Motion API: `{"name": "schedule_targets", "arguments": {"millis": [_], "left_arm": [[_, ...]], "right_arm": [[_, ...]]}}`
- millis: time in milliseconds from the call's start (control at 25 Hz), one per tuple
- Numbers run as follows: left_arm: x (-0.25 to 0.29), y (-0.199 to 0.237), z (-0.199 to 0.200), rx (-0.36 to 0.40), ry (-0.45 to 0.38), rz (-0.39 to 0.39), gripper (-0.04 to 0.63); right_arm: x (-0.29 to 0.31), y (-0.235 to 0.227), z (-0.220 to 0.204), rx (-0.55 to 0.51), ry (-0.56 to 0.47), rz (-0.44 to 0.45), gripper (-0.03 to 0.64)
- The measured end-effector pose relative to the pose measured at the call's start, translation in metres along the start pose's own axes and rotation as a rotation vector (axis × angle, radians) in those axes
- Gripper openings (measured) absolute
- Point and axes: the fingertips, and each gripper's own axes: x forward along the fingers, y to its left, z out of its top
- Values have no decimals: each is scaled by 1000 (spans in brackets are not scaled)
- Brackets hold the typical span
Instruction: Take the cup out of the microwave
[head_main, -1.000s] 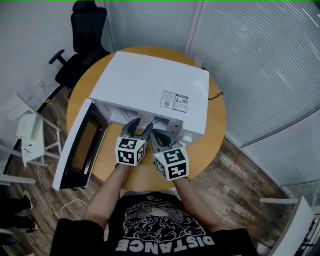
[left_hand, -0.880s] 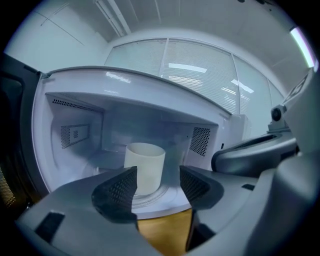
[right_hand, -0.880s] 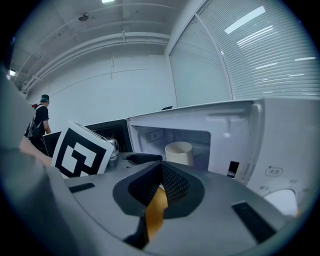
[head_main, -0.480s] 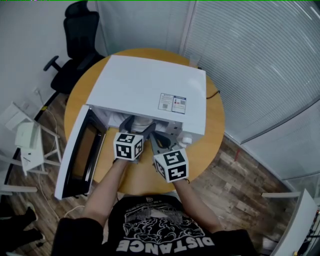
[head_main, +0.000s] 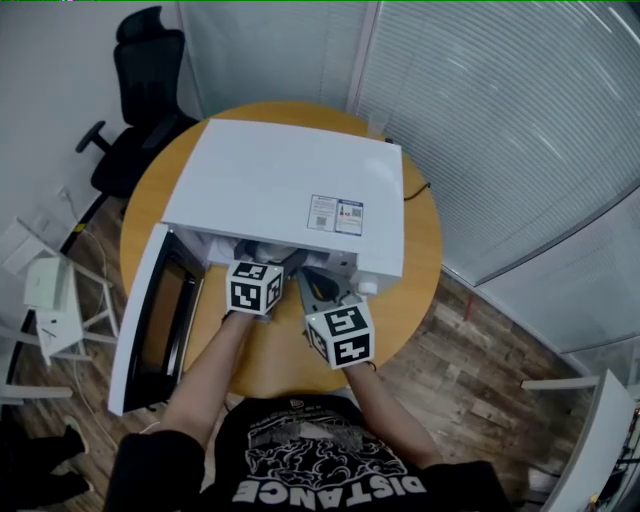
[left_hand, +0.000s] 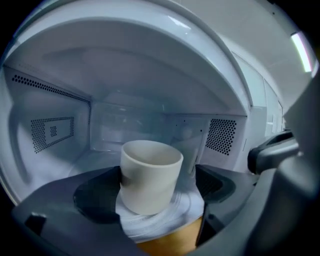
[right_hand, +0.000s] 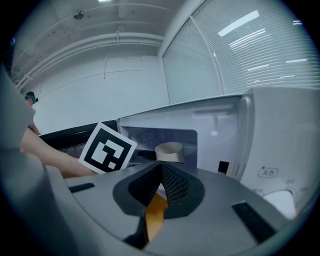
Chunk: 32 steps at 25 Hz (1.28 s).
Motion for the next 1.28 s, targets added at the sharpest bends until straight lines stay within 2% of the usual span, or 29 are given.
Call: {"name": "schedule_targets", "arguments": {"millis": [480, 800, 1280], "left_arm": [[18, 15, 9, 6, -32, 51, 459], [23, 14, 11, 64, -19, 55, 436], [13, 16, 13, 67, -33, 57, 433]], "right_arm": [[9, -10, -1, 4, 15, -17, 15], [10, -10, 0, -8, 24, -22, 15], [8, -10, 1, -8, 27, -37, 15]]}}
